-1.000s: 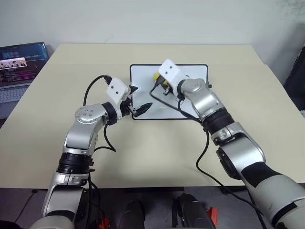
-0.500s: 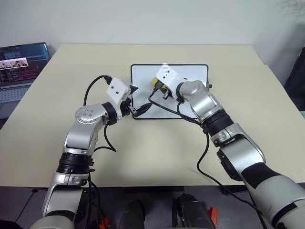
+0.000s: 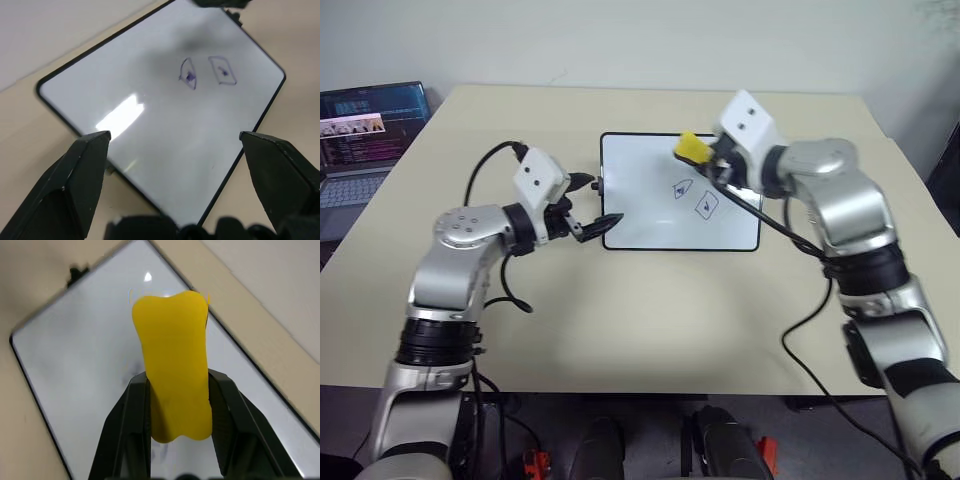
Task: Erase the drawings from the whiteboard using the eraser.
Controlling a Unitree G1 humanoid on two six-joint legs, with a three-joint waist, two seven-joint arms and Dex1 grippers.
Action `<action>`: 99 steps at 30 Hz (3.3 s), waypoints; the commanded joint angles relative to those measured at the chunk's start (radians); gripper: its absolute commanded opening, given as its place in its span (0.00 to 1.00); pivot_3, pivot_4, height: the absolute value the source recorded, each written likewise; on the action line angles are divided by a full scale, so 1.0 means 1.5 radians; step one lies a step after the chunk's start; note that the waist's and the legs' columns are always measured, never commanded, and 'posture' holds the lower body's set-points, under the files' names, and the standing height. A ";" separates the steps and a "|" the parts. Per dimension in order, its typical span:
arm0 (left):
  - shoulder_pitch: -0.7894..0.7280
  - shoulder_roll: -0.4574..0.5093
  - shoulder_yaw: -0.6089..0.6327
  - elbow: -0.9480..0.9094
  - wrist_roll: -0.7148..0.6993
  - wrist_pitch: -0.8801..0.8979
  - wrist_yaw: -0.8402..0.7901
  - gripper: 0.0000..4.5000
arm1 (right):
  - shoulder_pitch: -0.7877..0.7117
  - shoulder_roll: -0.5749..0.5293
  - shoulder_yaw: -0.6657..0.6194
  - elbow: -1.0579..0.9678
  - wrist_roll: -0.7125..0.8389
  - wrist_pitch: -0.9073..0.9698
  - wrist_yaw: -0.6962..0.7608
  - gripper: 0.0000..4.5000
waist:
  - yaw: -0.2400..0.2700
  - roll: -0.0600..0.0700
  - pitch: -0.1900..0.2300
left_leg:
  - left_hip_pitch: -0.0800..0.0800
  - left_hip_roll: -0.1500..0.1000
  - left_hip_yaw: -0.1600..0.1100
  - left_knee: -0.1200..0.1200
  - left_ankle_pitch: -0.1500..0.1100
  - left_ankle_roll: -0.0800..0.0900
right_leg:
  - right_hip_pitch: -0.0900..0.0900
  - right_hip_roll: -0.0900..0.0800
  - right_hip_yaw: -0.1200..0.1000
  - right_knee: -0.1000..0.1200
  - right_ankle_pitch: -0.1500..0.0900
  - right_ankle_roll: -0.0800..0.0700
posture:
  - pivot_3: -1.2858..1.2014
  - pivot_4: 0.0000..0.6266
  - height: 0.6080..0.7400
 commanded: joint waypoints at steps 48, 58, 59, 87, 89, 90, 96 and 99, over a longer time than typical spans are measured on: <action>0.007 0.024 0.009 -0.043 -0.032 0.019 -0.030 1.00 | 0.064 -0.043 -0.095 -0.019 0.070 -0.062 -0.066 0.26 | -0.003 0.000 0.000 | 0.001 0.000 0.000 0.002 0.000 0.000 | 0.000 0.000 0.000 0.003 0.000 0.000 | 0.52 0.24 1.00; 0.016 0.000 -0.017 -0.048 -0.023 0.021 -0.026 1.00 | 0.028 0.081 -0.006 0.092 -0.037 -0.065 -0.215 0.26 | 0.000 0.000 0.000 | 0.001 0.000 0.000 0.004 0.000 0.000 | 0.001 0.000 0.000 0.004 0.000 0.000 | 0.52 0.24 1.00; 0.014 -0.003 -0.019 -0.049 -0.025 0.022 -0.026 1.00 | 0.018 0.094 -0.002 0.114 -0.043 -0.067 -0.225 0.26 | 0.000 0.000 0.000 | 0.000 0.000 0.000 0.004 0.000 0.000 | 0.001 0.000 0.000 0.004 0.000 0.000 | 0.52 0.24 1.00; 0.021 0.001 -0.018 -0.059 -0.024 0.027 -0.020 1.00 | -0.026 0.149 0.109 0.178 -0.138 -0.027 -0.206 0.25 | -0.002 0.000 0.000 | 0.001 0.000 -0.003 0.008 0.000 0.000 | 0.003 0.000 -0.002 0.005 0.000 0.000 | 0.52 0.24 1.00; 0.019 0.000 -0.019 -0.058 -0.024 0.027 -0.019 1.00 | -0.044 0.146 0.095 0.206 -0.139 -0.035 -0.228 0.25 | -0.002 0.000 0.000 | 0.001 0.000 -0.003 0.008 0.000 0.000 | 0.004 0.000 -0.002 0.005 0.000 0.000 | 0.52 0.24 1.00; 0.018 0.000 -0.020 -0.057 -0.024 0.026 -0.019 1.00 | -0.053 0.143 0.089 0.222 -0.140 -0.040 -0.236 0.25 | -0.002 0.000 0.000 | 0.001 0.000 -0.003 0.009 0.000 0.000 | 0.004 0.000 -0.002 0.005 0.000 0.000 | 0.52 0.24 1.00; 0.014 -0.003 -0.023 -0.050 -0.021 0.021 -0.020 1.00 | -0.063 0.125 0.077 0.270 -0.152 -0.039 -0.246 0.25 | -0.001 0.000 0.000 | 0.001 0.000 -0.003 0.009 0.000 0.000 | 0.004 0.000 -0.002 0.005 0.000 0.000 | 0.52 0.24 1.00; 0.015 -0.003 -0.024 -0.049 -0.021 0.021 -0.020 1.00 | -0.040 0.126 0.099 0.231 -0.148 -0.026 -0.210 0.25 | -0.001 0.000 0.000 | 0.001 0.000 -0.003 0.009 0.000 0.000 | 0.004 0.000 -0.002 0.005 0.000 0.000 | 0.52 0.24 1.00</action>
